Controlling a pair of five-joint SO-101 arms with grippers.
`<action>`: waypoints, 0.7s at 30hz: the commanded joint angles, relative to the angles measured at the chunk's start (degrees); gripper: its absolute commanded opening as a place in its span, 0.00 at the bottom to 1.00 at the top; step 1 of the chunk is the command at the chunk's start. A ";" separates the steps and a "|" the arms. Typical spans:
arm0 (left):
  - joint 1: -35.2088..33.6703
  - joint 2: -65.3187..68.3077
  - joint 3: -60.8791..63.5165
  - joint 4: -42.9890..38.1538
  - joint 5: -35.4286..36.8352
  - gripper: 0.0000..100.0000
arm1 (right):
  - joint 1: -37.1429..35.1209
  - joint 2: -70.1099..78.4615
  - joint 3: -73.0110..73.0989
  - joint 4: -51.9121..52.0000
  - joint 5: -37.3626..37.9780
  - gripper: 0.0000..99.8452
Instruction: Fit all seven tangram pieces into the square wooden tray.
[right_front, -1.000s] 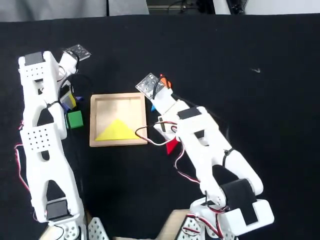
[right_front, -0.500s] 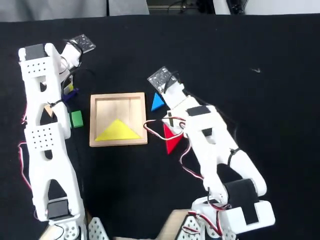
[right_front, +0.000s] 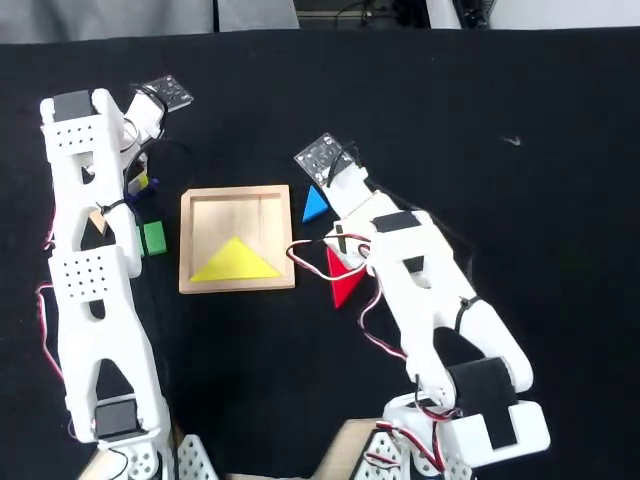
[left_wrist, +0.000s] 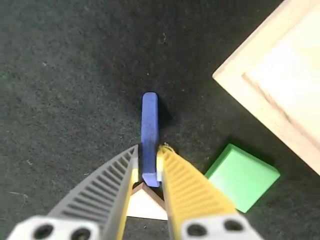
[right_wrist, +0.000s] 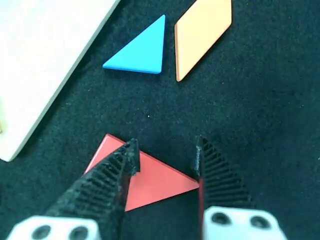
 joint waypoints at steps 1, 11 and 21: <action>0.04 -1.93 0.22 0.53 -0.70 0.03 | 1.05 -0.22 -0.66 -1.32 -0.26 0.18; 3.74 -11.96 2.42 0.70 -0.53 0.03 | 3.25 -0.22 -1.10 -1.49 -0.26 0.18; 18.95 -46.42 39.25 0.70 -11.08 0.03 | 12.31 -0.40 -1.01 -8.88 -6.33 0.18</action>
